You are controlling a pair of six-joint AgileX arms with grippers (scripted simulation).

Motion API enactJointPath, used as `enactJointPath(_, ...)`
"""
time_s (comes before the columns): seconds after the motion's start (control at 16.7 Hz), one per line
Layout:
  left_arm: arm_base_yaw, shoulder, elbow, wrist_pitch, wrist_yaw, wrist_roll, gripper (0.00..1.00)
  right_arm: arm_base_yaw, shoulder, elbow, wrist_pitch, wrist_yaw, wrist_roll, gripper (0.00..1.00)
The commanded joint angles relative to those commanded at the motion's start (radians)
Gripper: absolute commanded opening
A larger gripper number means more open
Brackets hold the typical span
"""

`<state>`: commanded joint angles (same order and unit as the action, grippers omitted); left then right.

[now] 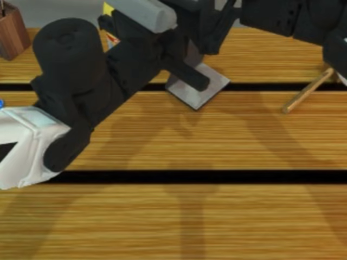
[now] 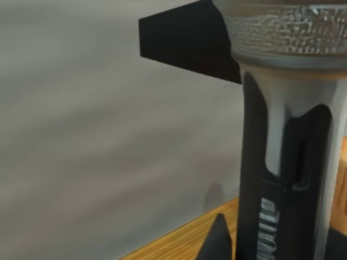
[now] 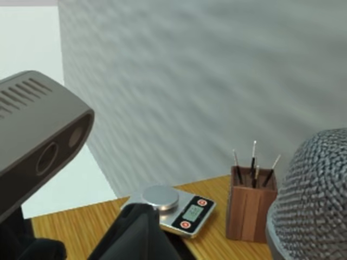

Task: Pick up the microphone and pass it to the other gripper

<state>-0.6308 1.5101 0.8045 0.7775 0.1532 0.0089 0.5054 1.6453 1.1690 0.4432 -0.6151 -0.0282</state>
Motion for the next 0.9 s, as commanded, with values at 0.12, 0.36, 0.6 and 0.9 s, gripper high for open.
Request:
enactJointPath(0.12, 0.0, 0.0, 0.0, 0.0, 0.0, 0.0, 0.0, 0.0, 0.0, 0.0, 0.0, 0.0, 0.0, 0.85)
enactJointPath(0.36, 0.0, 0.0, 0.0, 0.0, 0.0, 0.0, 0.0, 0.0, 0.0, 0.0, 0.0, 0.0, 0.0, 0.55)
enactJointPath(0.6, 0.0, 0.0, 0.0, 0.0, 0.0, 0.0, 0.0, 0.0, 0.0, 0.0, 0.0, 0.0, 0.0, 0.25)
enactJointPath(0.9, 0.0, 0.0, 0.0, 0.0, 0.0, 0.0, 0.0, 0.0, 0.0, 0.0, 0.0, 0.0, 0.0, 0.0)
